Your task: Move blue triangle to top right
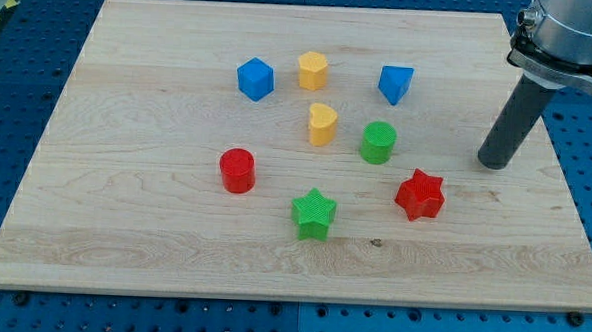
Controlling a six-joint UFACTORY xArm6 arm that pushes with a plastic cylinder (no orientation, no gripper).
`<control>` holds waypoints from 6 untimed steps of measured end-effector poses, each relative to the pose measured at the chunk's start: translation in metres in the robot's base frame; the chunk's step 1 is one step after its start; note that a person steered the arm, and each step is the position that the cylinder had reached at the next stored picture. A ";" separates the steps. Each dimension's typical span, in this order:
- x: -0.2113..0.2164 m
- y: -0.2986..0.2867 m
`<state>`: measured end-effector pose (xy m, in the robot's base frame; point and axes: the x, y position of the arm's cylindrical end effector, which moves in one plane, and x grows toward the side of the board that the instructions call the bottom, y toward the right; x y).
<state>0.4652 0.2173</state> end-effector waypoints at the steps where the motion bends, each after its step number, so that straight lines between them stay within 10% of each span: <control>1: 0.000 0.000; 6: -0.049 -0.109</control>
<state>0.4160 0.1085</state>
